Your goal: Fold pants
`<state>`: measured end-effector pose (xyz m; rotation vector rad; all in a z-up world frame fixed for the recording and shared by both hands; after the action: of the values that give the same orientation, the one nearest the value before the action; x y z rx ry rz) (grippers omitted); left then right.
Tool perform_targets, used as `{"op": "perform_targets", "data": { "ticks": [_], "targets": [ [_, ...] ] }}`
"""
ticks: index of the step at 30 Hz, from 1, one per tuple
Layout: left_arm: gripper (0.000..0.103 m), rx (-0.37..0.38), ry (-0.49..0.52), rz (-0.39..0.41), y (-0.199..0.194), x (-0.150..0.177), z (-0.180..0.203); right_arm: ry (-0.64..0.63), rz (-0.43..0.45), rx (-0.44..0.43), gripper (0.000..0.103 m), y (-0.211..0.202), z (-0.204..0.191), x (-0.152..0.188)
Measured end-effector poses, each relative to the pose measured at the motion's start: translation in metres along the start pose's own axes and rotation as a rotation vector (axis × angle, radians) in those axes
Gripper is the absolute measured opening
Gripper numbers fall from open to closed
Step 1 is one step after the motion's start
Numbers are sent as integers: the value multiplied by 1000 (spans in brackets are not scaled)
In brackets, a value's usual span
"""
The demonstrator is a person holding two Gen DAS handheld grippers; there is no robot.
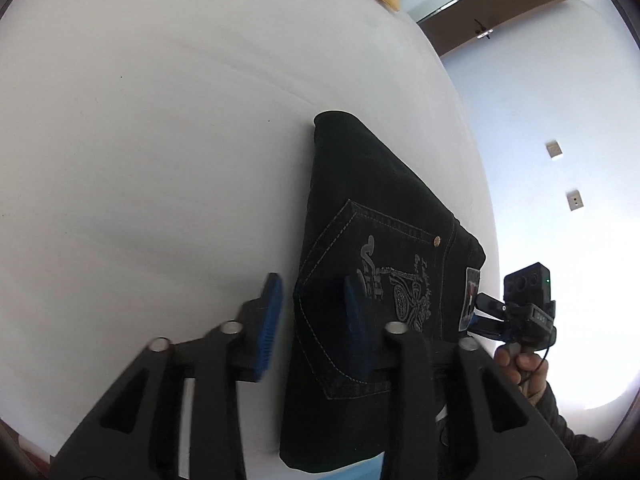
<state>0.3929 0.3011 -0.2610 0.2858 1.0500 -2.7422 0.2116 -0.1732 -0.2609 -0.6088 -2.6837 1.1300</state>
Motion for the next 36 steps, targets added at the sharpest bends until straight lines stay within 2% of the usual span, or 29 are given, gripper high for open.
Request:
{"op": "perform_targets", "data": {
  "ticks": [1, 5, 10, 12, 13, 14, 15, 16, 19, 23, 31, 36],
  "targets": [
    [82, -15, 1, 1, 0, -2, -1, 6, -8, 5, 60, 4, -1, -2],
    [84, -3, 41, -12, 0, -5, 8, -4, -24, 15, 56, 11, -5, -3],
    [84, -22, 120, -80, 12, 2, 18, 2, -20, 15, 40, 21, -9, -9],
    [78, -78, 156, -136, 24, 8, 17, -2, -18, 16, 37, 22, -9, -10],
    [68, -106, 178, -159, 28, 9, 17, -5, -17, 18, 36, 23, -10, -10],
    [62, -115, 193, -169, 32, 10, 18, -8, -16, 21, 35, 23, -10, -10],
    [56, -103, 195, -170, 33, 9, 21, -12, -15, 25, 34, 23, -11, -10],
    [42, -78, 184, -173, 32, 8, 23, -17, -15, 28, 32, 23, -12, -10],
    [37, -102, 187, -175, 33, 7, 26, -33, -6, 36, 29, 23, -16, -10],
    [21, -117, 205, -148, 25, 6, 37, -80, 26, 66, 25, 19, -24, -9],
    [17, -147, 261, -82, 2, -1, 72, -210, 101, 127, 20, -2, -57, -14],
    [17, -140, 325, -32, -15, -12, 105, -293, 165, 128, 20, -33, -85, -39]
  ]
}}
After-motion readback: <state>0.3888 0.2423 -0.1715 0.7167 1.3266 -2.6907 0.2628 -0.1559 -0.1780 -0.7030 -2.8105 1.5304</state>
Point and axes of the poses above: each gripper's, at about its wrist camera, not at the fingertips, and y roughly the way its jaws point, z to its right, x to its underside, the point moved 9 cm from there along y, roughly the way its jaws point, and after that the axes turned 10 degrees about x, right-handed, at the moved point
